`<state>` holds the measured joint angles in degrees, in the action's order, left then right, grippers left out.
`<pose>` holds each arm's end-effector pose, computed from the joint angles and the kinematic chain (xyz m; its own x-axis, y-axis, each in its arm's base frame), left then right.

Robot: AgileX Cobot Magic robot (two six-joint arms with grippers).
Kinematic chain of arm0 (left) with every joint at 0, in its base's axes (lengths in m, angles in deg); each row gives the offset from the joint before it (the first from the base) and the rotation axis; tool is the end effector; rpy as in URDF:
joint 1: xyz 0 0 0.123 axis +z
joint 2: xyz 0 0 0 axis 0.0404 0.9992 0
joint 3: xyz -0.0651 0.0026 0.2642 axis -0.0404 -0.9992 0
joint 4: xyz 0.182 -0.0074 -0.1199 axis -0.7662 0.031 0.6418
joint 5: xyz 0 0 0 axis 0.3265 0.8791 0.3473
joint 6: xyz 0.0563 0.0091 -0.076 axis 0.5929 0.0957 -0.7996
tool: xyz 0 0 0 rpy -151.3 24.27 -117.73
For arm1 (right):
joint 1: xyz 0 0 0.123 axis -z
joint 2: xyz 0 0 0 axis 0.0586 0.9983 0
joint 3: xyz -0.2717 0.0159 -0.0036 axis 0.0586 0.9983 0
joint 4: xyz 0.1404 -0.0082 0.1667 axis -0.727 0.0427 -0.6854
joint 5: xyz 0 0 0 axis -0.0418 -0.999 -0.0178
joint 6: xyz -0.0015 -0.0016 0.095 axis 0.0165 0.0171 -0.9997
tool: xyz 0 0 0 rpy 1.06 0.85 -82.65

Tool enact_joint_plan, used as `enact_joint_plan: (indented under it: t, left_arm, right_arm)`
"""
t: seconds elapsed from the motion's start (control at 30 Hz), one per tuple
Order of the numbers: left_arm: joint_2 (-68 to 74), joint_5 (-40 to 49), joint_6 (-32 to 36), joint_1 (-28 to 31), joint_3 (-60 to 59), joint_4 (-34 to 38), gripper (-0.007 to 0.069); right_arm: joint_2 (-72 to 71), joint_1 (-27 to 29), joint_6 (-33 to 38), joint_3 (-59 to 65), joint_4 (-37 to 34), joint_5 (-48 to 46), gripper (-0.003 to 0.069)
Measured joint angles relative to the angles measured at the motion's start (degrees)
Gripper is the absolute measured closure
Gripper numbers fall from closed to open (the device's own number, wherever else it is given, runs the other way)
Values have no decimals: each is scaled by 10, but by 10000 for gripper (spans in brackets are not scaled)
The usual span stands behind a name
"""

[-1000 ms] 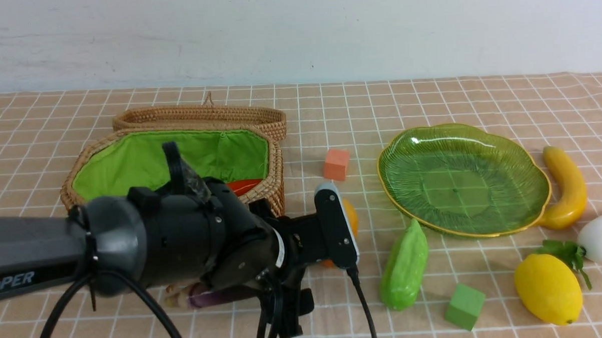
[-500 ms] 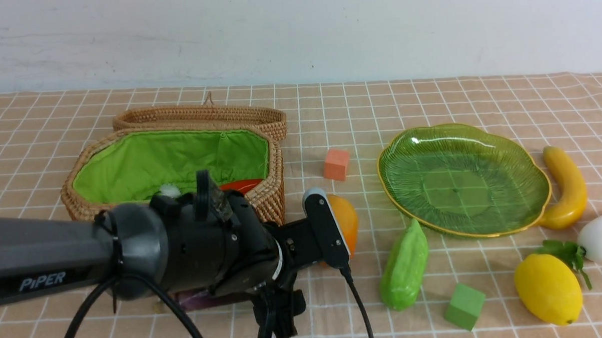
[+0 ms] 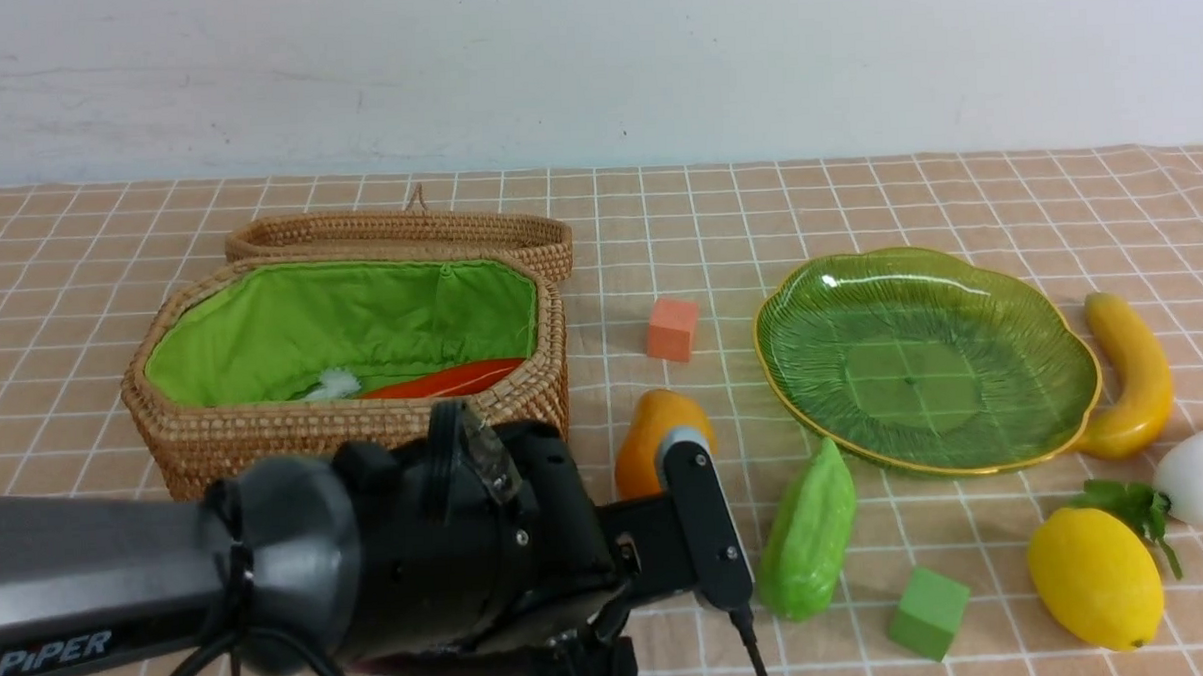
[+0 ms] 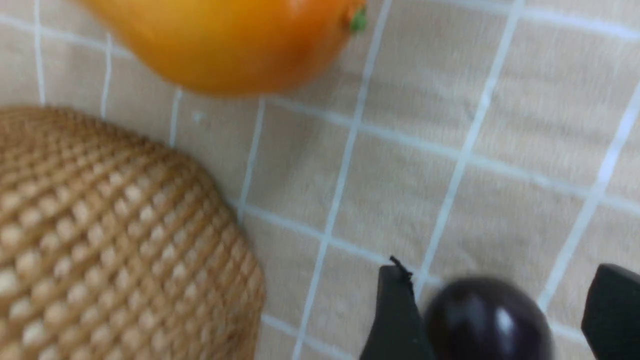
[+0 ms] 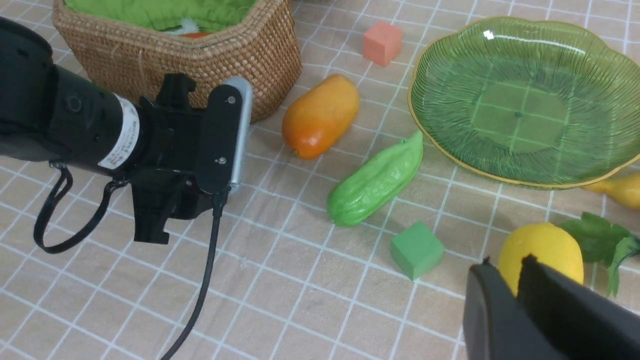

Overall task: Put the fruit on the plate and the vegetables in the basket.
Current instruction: Use the left arm to grab an eggplant and put it into the left basket

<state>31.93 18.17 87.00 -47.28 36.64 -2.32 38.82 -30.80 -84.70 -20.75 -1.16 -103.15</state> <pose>0.2231 -0.2227 0.1941 -0.1811 0.9534 -0.2415 0.8655 0.2711 0.4212 0.0455 0.0276 0.3577 -0.4956 -0.1417 -0.8569 -0.4403 0.8914 0.1072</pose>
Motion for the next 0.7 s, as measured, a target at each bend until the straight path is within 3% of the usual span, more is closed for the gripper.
enact_joint_plan:
  t: [0.17,0.4,0.7]
  left_arm:
    - [-44,45,0,-2,0,17,124]
    - [-38,22,0,65,0,30,114]
    - [8,15,25,69,0,63,114]
  right_arm:
    - [0,0,0,0,0,-4,558]
    - [0,0,2,0,0,-8,558]
    - [0,0,11,0,-6,-9,554]
